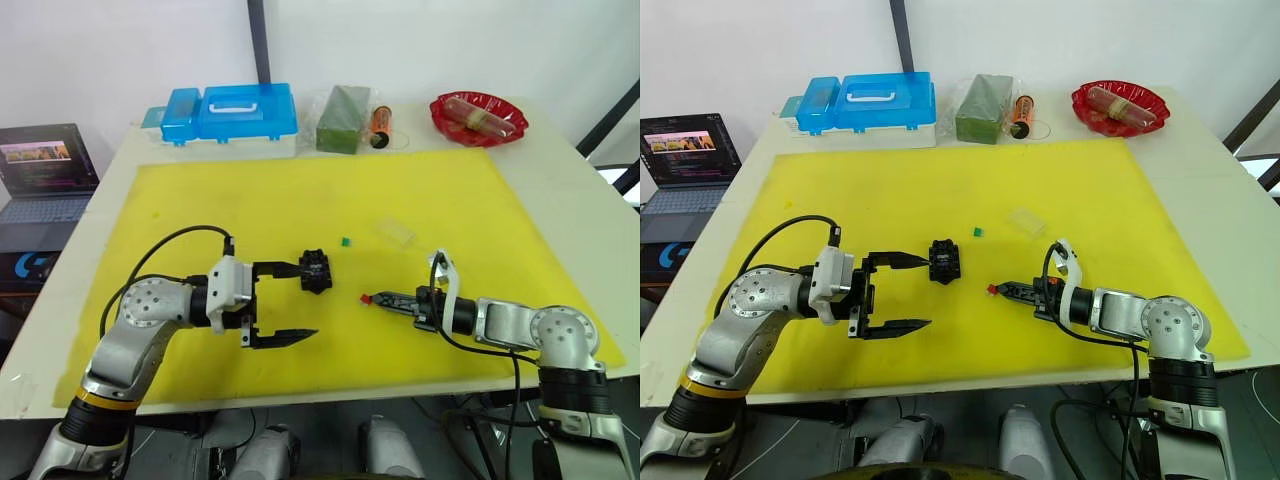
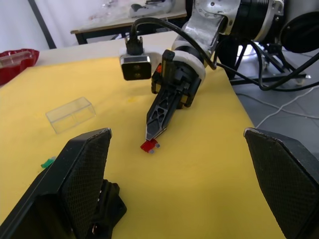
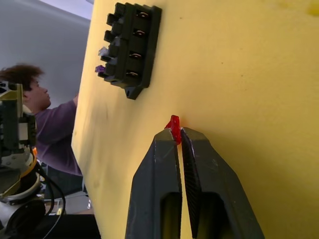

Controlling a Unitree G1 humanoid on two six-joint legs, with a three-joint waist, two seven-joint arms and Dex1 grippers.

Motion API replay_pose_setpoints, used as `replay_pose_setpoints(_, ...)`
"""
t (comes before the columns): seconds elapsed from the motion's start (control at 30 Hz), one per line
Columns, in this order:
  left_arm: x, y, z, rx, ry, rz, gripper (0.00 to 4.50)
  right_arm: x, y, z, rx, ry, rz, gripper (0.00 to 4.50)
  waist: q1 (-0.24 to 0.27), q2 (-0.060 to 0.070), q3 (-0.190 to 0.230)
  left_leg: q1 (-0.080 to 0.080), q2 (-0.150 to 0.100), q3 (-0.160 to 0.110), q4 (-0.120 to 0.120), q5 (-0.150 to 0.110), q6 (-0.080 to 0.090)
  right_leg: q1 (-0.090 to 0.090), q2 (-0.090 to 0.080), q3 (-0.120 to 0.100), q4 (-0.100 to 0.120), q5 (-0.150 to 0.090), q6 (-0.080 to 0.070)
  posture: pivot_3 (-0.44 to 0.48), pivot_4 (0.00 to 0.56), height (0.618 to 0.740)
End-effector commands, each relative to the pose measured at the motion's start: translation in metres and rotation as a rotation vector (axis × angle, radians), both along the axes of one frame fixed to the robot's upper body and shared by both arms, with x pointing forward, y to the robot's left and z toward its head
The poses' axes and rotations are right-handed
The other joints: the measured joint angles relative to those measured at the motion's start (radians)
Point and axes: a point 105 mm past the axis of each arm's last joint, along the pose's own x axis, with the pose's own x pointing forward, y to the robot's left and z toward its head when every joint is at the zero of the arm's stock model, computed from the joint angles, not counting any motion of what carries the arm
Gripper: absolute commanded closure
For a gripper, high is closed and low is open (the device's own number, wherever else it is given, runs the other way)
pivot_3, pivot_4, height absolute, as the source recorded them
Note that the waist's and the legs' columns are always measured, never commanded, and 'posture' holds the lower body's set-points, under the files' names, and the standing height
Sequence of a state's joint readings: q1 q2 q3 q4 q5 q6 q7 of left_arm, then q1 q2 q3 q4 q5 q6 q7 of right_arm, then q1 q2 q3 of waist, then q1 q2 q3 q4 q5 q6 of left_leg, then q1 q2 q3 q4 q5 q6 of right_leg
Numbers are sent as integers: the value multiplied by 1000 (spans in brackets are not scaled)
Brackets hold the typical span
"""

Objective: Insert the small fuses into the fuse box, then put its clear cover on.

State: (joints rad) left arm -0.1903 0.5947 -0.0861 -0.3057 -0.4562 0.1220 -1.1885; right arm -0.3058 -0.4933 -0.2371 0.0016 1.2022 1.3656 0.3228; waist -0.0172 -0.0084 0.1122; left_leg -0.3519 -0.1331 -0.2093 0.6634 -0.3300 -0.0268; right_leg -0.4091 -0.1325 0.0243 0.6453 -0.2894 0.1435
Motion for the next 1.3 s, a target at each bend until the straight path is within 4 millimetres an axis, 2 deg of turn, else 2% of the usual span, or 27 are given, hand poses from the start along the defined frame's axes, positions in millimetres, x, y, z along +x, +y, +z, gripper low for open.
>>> replay_pose_setpoints(0.03, -1, 3, 6, -8, -37, 2, 0, 1, 0, -11, -25, 25, -23, 4494, 1, 0, 0, 0, 0, 0, 0, 0, 0, 0, 0, 0, 0, 0, 0, 0, 150, 740)
replay_pose_setpoints(0.17, -1, 8, 4, -9, -27, 29, 0, 1, -3, -7, -35, -4, -30, 4494, 1, 0, 0, 0, 0, 0, 0, 0, 0, 0, 0, 0, 0, 0, 0, 0, 150, 740)
replay_pose_setpoints(0.27, 0, 13, 3, -20, -19, 67, 0, 3, -3, 10, -30, -83, -26, 4494, 4, 0, 0, 0, 0, 0, 0, 0, 0, 0, 0, 0, 0, 0, 0, 0, 150, 740)
replay_pose_setpoints(0.33, 2, 17, 4, -45, -4, 112, 0, 6, 2, 35, -41, -208, 0, 4494, 4, 2, 1, -1, 0, 0, 0, 0, 0, -1, 0, 0, 0, 0, 0, 0, 150, 740)
replay_pose_setpoints(0.43, 5, 22, 6, -67, 9, 156, 0, 6, 10, 57, -103, -346, 56, 4494, 4, 7, 5, -2, 0, 2, 0, 0, 0, -3, -1, 0, 0, 0, 0, 0, 150, 740)
replay_pose_setpoints(0.53, 12, 31, 5, -111, 55, 245, 0, 9, 24, 91, -296, -657, 188, 4494, 5, 13, 9, -4, -1, 4, 0, -1, 1, -5, -1, 0, 0, 0, 0, 0, 150, 740)
replay_pose_setpoints(0.63, 18, 33, 3, -145, 97, 294, 0, 19, 31, 107, -416, -882, 264, 4494, 6, 10, 10, -4, 0, 7, -1, -2, 3, -7, -1, 0, 1, 0, 0, 0, 150, 740)
replay_pose_setpoints(0.73, 23, 31, 0, -170, 150, 320, 0, 27, 37, 112, -534, -1060, 372, 4494, 7, 8, 11, -4, -1, 9, -1, -2, 3, -8, -2, 0, 0, 0, 0, 0, 150, 740)
replay_pose_setpoints(0.87, 31, 26, -9, -190, 204, 361, 0, 36, 53, 121, -517, -1225, 472, 4494, 5, 7, 12, -5, 0, 10, -1, -2, 3, -8, -2, 0, 0, 0, 1, 0, 150, 740)
replay_pose_setpoints(1.3, 40, 19, -29, -194, 230, 430, 0, 47, 81, 101, -446, -1300, 678, 4494, 4, 7, 12, -5, 1, 11, -1, -2, 3, -11, -1, 0, 1, 0, 0, 0, 150, 740)
